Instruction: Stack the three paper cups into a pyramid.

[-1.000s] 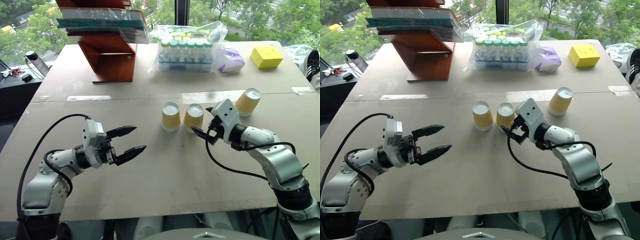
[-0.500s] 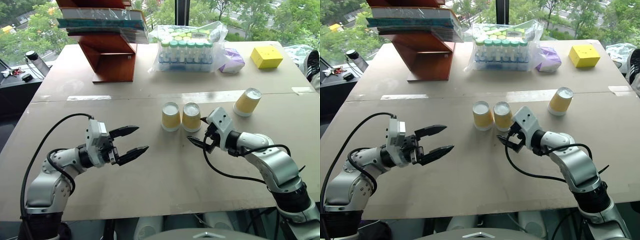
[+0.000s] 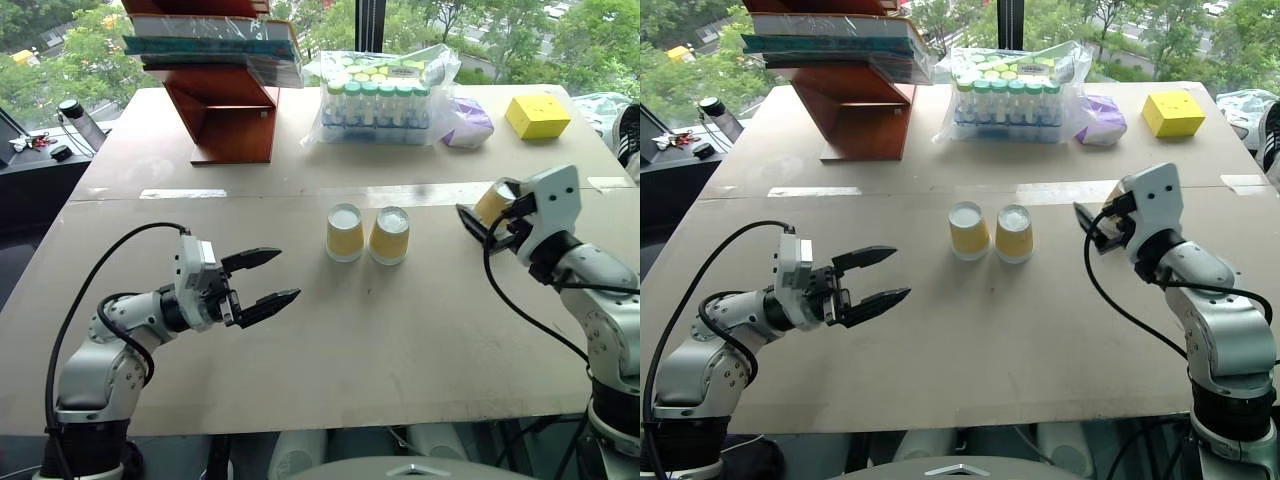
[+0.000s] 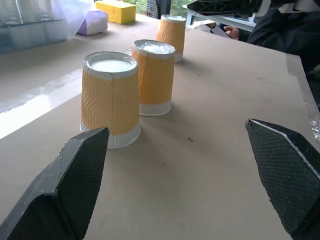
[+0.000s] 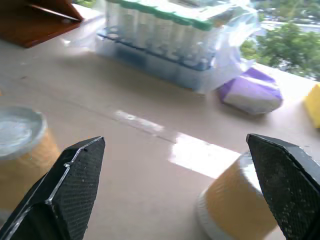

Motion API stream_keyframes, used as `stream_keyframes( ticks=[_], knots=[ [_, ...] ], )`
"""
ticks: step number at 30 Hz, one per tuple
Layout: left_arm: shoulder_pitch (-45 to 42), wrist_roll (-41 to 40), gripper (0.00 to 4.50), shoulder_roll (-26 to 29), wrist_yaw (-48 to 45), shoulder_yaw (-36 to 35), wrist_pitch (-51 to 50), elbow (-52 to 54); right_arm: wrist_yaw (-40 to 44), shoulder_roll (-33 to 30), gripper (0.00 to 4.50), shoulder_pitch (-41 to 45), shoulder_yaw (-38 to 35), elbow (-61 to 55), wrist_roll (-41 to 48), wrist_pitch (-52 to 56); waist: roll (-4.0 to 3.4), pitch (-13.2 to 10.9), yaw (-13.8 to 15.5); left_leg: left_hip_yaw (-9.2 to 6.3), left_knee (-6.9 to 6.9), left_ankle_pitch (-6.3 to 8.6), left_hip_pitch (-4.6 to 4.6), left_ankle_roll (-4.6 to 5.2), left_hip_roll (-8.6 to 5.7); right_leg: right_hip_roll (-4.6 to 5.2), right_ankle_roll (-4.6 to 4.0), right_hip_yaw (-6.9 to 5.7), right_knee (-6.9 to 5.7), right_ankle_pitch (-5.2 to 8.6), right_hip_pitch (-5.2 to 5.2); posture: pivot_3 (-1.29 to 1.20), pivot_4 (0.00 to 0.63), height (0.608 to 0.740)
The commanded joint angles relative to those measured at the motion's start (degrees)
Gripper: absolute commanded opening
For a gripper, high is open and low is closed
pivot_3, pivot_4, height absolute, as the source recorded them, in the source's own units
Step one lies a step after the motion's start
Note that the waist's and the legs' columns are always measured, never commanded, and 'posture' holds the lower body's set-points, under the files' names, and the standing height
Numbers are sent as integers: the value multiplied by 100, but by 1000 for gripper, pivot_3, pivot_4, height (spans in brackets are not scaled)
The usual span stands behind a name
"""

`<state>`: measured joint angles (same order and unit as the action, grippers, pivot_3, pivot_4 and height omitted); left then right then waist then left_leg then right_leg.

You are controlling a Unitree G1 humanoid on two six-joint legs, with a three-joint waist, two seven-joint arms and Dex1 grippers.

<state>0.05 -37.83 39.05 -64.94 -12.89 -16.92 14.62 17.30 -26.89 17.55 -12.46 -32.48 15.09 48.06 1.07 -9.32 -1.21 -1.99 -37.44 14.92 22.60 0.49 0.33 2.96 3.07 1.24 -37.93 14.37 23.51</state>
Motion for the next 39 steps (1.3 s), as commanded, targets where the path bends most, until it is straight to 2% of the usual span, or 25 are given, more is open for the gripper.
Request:
stream_keyframes(
  ticks=[1, 7, 15, 25, 33, 37, 39],
  knots=[
    [-235, -632, 4500, 44, -200, -170, -190, 391, -342, 61, 4475, 286, -159, 471, -206, -228, 0, 0, 2, 1, 0, 0, 0, 0, 0, 0, 0, 0, 0, 0, 0, 0, 150, 740],
    [-1136, -1519, 4500, 487, 184, -385, -1108, 885, -533, 195, 4475, 718, -178, 1431, -246, -272, 0, 0, 10, 1, -4, 0, 6, 0, -1, 1, 0, 0, 1, -1, 0, 0, 150, 740],
    [-1516, -2385, 4500, 1004, 718, -463, -2170, 1459, -648, 249, 4475, 1101, -247, 2214, -270, -471, -4, -1, -66, -1, -1, 0, 7, 0, -1, 2, 1, 7, 5, 0, 2, 0, 150, 740],
    [-1280, -2331, 4500, 979, 694, -536, -2115, 1522, -613, 509, 4475, 1182, -321, 2793, -68, -743, -4, -1, -102, 2, -1, 0, 5, 0, -1, -1, 1, 7, 3, 0, 2, 0, 150, 740],
    [-1190, -2310, 4500, 984, 714, -574, -2091, 1531, -576, 489, 4475, 1208, -299, 3228, -78, -1145, -4, -1, -104, 3, -1, 0, 5, 0, -1, -2, 1, 7, 3, 0, 2, 0, 150, 740],
    [-1133, -2277, 4500, 958, 730, -579, -2068, 1535, -524, 434, 3285, 1182, -287, 3340, -98, -1329, -4, -1, -103, 4, -1, 0, 5, 0, -1, -1, 1, 8, 3, 0, 2, 0, 150, 740],
    [-1118, -2282, 4500, 930, 763, -578, -2067, 1532, -466, 391, 2381, 1164, -262, 3344, -108, -1391, -5, -1, -102, 4, -1, 0, 5, 0, -1, -1, 1, 8, 3, 0, 2, 0, 150, 740]
  ],
)
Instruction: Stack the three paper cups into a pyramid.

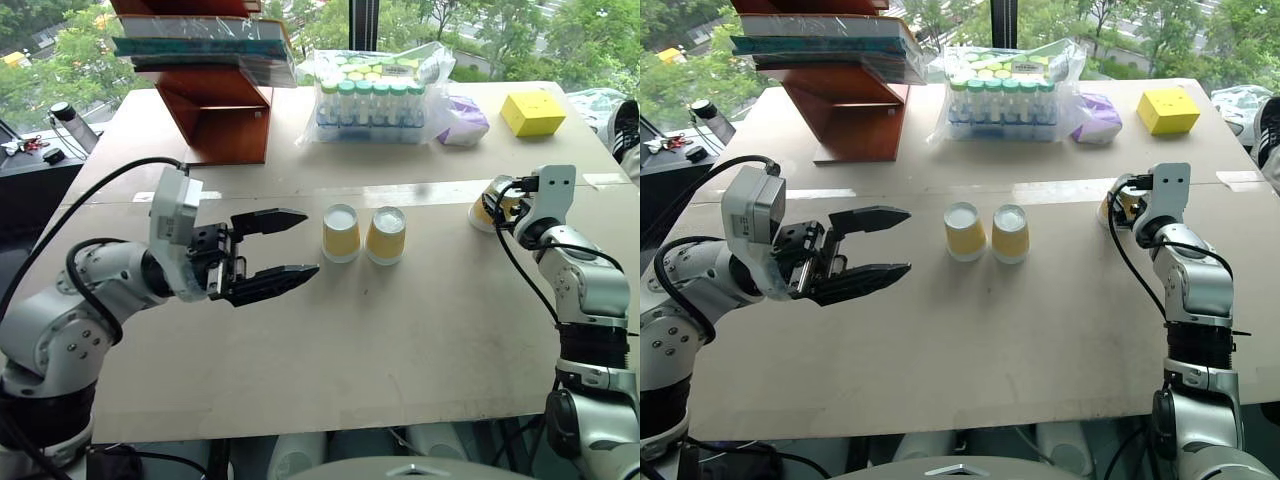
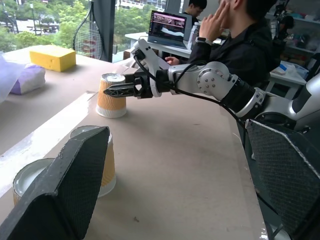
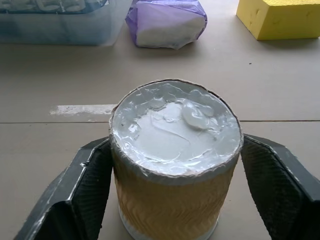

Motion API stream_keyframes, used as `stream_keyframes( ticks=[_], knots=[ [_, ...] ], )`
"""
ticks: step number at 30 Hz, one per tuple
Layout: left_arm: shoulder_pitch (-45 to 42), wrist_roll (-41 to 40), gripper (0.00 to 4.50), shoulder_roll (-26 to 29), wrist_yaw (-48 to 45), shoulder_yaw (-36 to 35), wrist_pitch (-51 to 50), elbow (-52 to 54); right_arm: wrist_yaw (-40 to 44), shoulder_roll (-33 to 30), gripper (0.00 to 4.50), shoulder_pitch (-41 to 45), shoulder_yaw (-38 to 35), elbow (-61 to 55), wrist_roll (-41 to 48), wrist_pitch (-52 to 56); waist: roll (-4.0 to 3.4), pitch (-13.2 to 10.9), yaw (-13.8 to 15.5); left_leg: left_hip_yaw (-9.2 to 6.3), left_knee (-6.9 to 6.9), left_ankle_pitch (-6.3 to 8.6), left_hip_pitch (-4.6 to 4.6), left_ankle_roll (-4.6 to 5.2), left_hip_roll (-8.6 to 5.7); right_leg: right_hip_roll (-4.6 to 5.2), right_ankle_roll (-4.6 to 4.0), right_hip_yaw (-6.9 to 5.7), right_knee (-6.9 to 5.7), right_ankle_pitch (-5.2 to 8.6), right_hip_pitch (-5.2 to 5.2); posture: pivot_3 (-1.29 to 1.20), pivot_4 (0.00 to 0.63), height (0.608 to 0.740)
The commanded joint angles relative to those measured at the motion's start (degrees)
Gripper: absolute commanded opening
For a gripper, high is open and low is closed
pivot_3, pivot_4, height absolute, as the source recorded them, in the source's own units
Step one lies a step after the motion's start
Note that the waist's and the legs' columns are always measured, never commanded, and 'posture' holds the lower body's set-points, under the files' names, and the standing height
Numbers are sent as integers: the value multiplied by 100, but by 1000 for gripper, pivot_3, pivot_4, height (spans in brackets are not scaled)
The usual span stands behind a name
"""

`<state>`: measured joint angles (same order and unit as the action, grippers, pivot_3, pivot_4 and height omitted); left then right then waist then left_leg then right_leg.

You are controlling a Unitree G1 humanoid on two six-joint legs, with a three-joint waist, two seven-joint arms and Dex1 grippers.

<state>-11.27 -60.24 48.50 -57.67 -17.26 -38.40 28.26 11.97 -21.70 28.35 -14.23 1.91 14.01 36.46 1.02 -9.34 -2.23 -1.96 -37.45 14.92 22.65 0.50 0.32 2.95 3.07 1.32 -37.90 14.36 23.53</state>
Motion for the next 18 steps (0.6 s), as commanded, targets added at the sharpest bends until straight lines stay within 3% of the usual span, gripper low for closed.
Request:
stream_keyframes(
  ticks=[1, 9, 14, 18],
  knots=[
    [14, -52, 4500, -30, 59, -141, 78, 158, 96, -165, 2221, 68, -56, -118, -22, -261, 0, 0, 1, 0, 0, 0, 0, 0, 0, 0, 0, 1, 0, 0, 0, 0, 150, 740],
    [94, 36, 4500, -122, 111, -226, 120, -134, 723, -416, 2221, 113, 251, -1214, 324, -72, -4, -2, -14, -2, 0, 0, 0, 0, 1, -1, 0, 3, -1, 0, 1, 0, 150, 740],
    [511, 376, 4500, -62, -246, -236, 318, -364, 1309, -241, 2221, 774, 909, -2568, 1432, 1089, -12, -7, -43, -1, 3, 0, -6, 0, 7, -8, -1, 11, -7, 0, 6, 0, 150, 740],
    [822, 685, 4500, -17, -550, -272, 540, -593, 1467, -33, 2221, 1363, 1484, -2815, 1845, 1698, -9, -6, -1, -13, 3, 0, -4, 0, 10, -7, -1, -3, -5, 0, 6, 0, 150, 740]
  ],
)
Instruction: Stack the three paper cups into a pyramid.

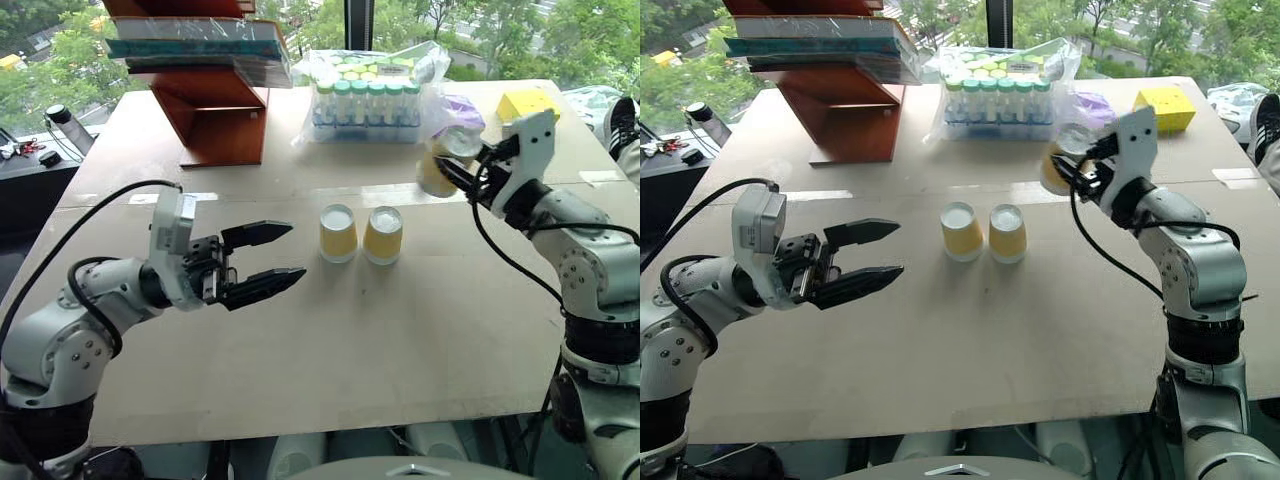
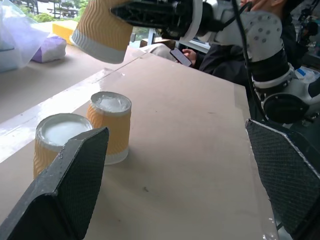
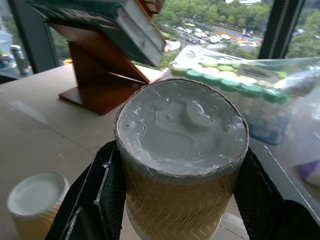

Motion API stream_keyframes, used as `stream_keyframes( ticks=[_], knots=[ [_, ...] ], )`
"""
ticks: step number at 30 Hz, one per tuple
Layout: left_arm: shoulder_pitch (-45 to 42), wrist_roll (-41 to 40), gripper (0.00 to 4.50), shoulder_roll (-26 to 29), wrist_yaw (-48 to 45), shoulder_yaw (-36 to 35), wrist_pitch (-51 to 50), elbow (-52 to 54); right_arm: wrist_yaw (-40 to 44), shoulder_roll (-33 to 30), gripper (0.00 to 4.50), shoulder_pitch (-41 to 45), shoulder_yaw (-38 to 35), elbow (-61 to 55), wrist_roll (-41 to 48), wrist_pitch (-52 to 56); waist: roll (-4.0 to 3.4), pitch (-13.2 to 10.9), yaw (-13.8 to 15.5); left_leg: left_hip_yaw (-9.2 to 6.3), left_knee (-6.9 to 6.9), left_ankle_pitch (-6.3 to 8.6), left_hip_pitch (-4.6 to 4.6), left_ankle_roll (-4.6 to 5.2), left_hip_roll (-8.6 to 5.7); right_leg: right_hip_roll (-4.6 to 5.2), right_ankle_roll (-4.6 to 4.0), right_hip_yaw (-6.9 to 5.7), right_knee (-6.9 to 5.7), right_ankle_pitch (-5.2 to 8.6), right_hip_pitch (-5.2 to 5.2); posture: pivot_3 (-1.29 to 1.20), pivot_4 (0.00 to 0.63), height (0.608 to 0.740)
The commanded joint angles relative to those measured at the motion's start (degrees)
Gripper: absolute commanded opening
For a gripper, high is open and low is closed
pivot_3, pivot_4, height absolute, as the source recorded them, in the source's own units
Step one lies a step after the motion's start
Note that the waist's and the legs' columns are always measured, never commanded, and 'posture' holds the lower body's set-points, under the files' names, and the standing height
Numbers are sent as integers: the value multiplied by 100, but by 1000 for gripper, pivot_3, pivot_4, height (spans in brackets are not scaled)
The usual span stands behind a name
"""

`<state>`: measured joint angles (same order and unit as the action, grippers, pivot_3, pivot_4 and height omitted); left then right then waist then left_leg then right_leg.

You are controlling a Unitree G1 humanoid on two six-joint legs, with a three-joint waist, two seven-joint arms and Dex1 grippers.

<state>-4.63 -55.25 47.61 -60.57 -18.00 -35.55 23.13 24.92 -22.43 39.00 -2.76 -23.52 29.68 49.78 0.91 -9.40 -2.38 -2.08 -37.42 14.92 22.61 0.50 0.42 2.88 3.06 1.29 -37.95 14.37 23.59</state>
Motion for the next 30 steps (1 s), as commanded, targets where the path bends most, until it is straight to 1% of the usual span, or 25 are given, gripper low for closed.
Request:
stream_keyframes(
  ticks=[1, 4, 6, 11, 17, 30],
  knots=[
    [217, 238, 4500, 72, -311, -210, 297, -116, 203, 66, 2221, 417, 456, -264, 304, 437, 2, 1, 36, -1, -1, 0, 3, 0, 0, 4, 0, -3, 3, 0, -1, 0, 150, 740],
    [373, 367, 4500, 53, -416, -246, 419, -166, 388, 77, 2221, 679, 755, -201, 409, 582, 2, 1, 63, -1, -4, 0, 10, 0, -5, 21, 0, -5, 8, 0, -1, 0, 150, 740],
    [493, 410, 4500, 37, -441, -295, 472, -121, 548, -25, 2221, 755, 946, -156, 366, 608, 3, 1, 67, 0, -5, 0, 13, 0, -7, 24, 1, -4, 11, 0, -1, 0, 150, 740],
    [713, 433, 4500, 1, -424, -397, 545, -1, 705, -237, 2221, 780, 1126, -72, 254, 622, 2, 1, 45, -5, -2, 0, 13, 0, -5, 21, 0, -11, 8, 0, 2, 0, 150, 740],
    [862, 442, 4500, -62, -358, -411, 605, 117, 784, -353, 2221, 800, 1176, 129, 122, 583, 3, 1, 16, -2, -2, 0, 11, 0, -4, 20, 0, -8, 7, 0, 2, 0, 150, 740],
    [952, 413, 4500, -124, -238, -425, 659, 208, 920, -376, 2221, 768, 1181, 596, -75, 483, 3, 1, 16, -3, -2, 0, 11, 0, -4, 20, 0, -8, 7, 0, 2, 0, 150, 740]
  ],
)
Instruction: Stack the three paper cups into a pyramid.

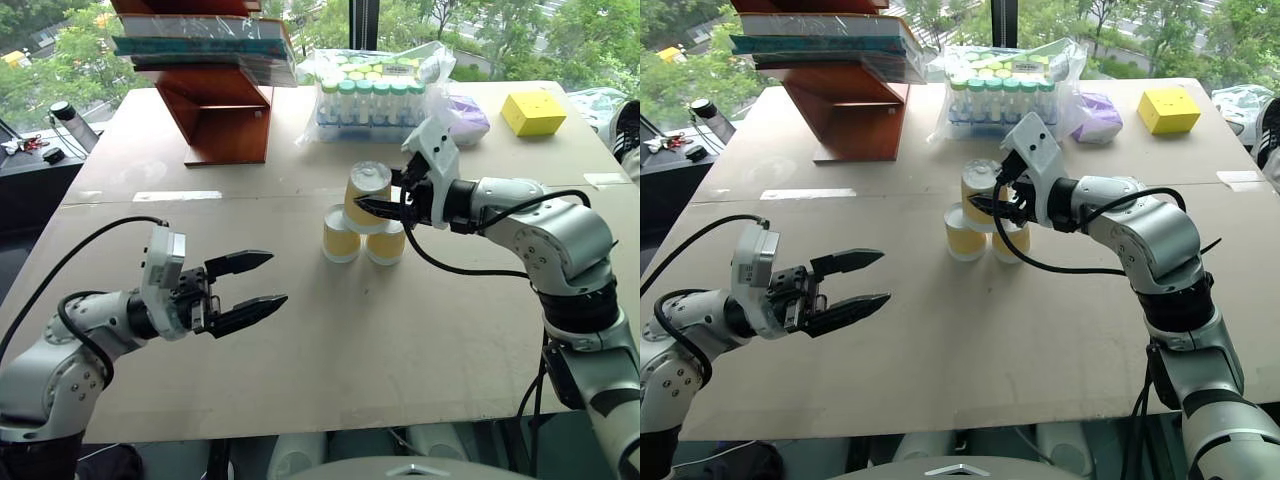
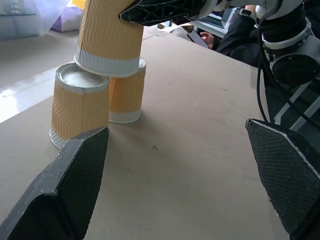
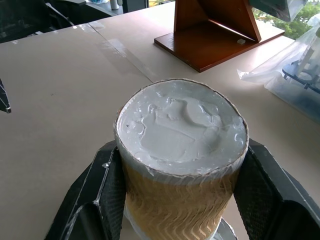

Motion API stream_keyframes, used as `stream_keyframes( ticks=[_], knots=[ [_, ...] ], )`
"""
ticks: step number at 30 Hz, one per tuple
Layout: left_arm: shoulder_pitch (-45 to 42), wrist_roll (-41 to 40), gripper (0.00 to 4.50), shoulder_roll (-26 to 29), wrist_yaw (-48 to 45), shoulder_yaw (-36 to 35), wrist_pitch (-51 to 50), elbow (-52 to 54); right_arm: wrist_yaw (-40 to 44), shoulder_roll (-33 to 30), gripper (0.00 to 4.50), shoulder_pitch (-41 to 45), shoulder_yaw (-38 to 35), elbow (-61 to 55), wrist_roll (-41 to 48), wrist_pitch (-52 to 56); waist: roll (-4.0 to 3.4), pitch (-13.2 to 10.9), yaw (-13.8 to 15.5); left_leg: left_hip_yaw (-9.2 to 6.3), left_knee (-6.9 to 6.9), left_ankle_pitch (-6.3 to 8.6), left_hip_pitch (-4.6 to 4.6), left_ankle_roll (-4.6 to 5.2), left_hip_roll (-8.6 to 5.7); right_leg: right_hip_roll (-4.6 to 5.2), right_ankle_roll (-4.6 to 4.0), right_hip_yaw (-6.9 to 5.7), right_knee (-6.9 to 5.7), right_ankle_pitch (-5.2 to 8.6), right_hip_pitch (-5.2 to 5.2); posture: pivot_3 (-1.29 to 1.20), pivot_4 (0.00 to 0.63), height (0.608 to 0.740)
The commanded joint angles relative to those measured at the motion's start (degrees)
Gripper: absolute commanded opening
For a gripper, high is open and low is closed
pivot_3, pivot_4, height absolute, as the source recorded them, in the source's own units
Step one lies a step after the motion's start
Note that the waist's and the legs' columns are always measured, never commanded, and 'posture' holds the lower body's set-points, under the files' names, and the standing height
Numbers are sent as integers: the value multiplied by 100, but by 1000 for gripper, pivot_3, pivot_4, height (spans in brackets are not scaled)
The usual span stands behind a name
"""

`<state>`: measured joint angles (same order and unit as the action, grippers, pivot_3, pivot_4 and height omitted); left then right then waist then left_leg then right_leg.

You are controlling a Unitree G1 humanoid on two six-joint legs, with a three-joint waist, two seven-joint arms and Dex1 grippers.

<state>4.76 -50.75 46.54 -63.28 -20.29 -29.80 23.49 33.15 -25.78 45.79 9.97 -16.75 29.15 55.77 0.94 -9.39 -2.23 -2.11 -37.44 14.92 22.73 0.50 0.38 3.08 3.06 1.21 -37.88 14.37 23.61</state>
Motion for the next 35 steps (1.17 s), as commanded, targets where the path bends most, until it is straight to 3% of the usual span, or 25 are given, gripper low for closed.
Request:
stream_keyframes(
  ticks=[1, 3, 6, 12, 16, 21, 27, 35],
  knots=[
    [15, -38, 4500, -20, 42, -197, 84, 175, 125, -46, 2221, 80, -88, -67, -19, -109, 0, 0, 1, 0, 0, 0, 0, 0, 0, 0, 0, 0, 0, 0, 0, 0, 150, 740],
    [23, -44, 4500, -27, 58, -200, 82, 185, 166, -53, 3280, 61, -81, -35, -30, -119, 0, 0, 1, 0, 0, 0, 0, 0, 0, 0, 0, 0, 0, 0, 0, 0, 150, 740],
    [45, -46, 4500, -47, 94, -195, 96, 207, 204, -66, 4474, 42, -83, -12, -68, -152, 0, 0, 1, 1, 0, 0, 0, 0, 0, 0, 0, 0, 0, 0, 0, 0, 150, 740],
    [-26, 40, 4500, -310, 550, -103, 138, 289, 292, -352, 4474, -26, -425, -410, -23, -263, 0, 0, 16, 0, 0, 0, 0, 0, 0, 1, 0, 0, 1, 0, 0, 0, 150, 740],
    [-49, 150, 4500, -482, 872, 47, 122, 356, 622, -869, 4474, -712, -1134, -1241, 344, -493, 1, 1, 70, -4, 0, 0, 5, 0, 0, 3, 1, -4, 6, 0, -1, 0, 150, 740],
    [209, 903, 4500, -702, 1051, 276, 560, 47, 1193, -1369, 4474, -3067, -2526, -2378, 974, -866, 5, 3, 156, -2, 5, 1, 4, 1, 1, 3, 2, -10, 24, 1, -12, 0, 150, 740],
    [509, 1246, 4500, -837, 1119, 122, 825, -335, 1395, -1167, 4474, -6050, -3572, -3089, 449, -1983, 8, 8, 141, 9, 4, 1, -7, 1, 0, -5, 1, -8, 10, 2, -16, 0, 150, 740],
    [1108, 1549, 4500, -821, 934, 113, 1093, -514, 1435, -666, 4474, -7778, -3806, -3043, -134, -3224, 17, 14, 143, 19, 3, 2, -79, 1, 11, -11, -14, 16, 10, 16, -71, 0, 150, 740]
  ],
)
